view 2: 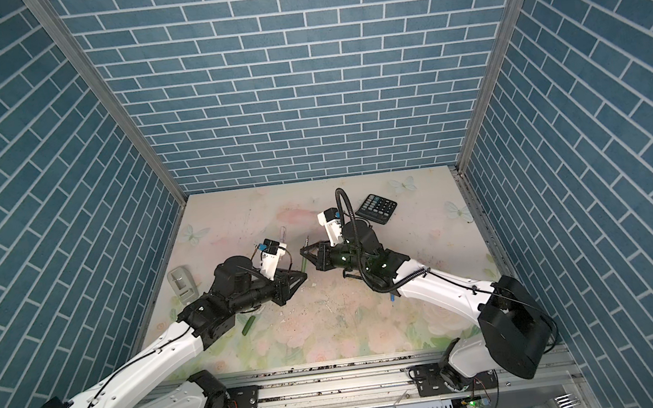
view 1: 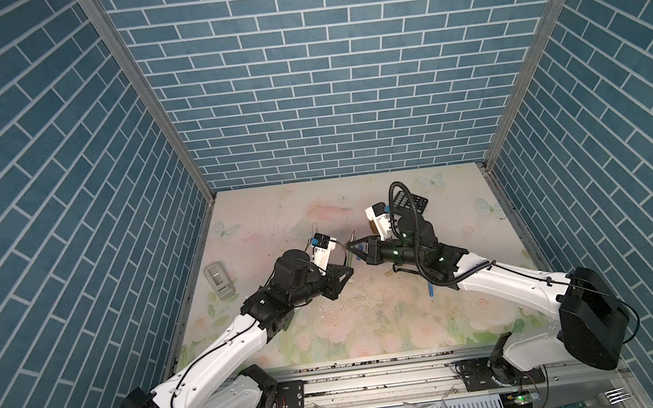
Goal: Insert the pens into the pen caps
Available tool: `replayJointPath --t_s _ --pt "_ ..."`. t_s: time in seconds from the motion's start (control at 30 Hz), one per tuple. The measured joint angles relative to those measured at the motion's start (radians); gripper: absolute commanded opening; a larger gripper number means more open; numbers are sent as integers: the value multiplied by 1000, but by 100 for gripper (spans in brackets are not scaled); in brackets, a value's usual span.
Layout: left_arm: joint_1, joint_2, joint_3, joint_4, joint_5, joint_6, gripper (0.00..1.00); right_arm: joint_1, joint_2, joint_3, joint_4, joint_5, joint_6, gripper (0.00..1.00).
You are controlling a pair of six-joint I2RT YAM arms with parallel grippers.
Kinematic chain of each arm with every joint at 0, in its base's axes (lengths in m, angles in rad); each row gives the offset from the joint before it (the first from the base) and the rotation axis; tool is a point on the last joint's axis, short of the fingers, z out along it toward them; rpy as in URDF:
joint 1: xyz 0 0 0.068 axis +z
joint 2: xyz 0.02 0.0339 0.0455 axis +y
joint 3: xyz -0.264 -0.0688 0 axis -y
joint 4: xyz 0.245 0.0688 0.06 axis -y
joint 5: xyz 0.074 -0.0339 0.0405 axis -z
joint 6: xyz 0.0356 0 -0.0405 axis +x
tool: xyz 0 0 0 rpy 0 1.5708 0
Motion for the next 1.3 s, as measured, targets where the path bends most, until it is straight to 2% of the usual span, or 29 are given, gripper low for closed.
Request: replayJointPath --t_s 0.1,0.23,0.5,0.93,1.1,1.17,1.23,1.3 --pt "-1 0 -14 21 3 2 45 2 0 0 0 0 0 5" --pt "-1 0 -16 26 0 3 41 2 0 0 10 -1 8 4" --pt "-1 5 -16 42 -9 6 19 5 0 0 44 -14 34 4" --pt "-1 -40 -16 71 -45 0 17 11 0 0 50 -23 52 5" --pt "-1 -40 -16 71 -38 6 30 15 0 0 51 -23 52 5" --pt "-2 -39 -16 69 -29 8 31 16 0 0 50 -23 52 5" --pt "-2 -37 -16 62 -22 13 30 18 0 0 50 -23 52 5" --pt "-2 -36 -16 53 -19 18 23 18 0 0 50 -23 52 5"
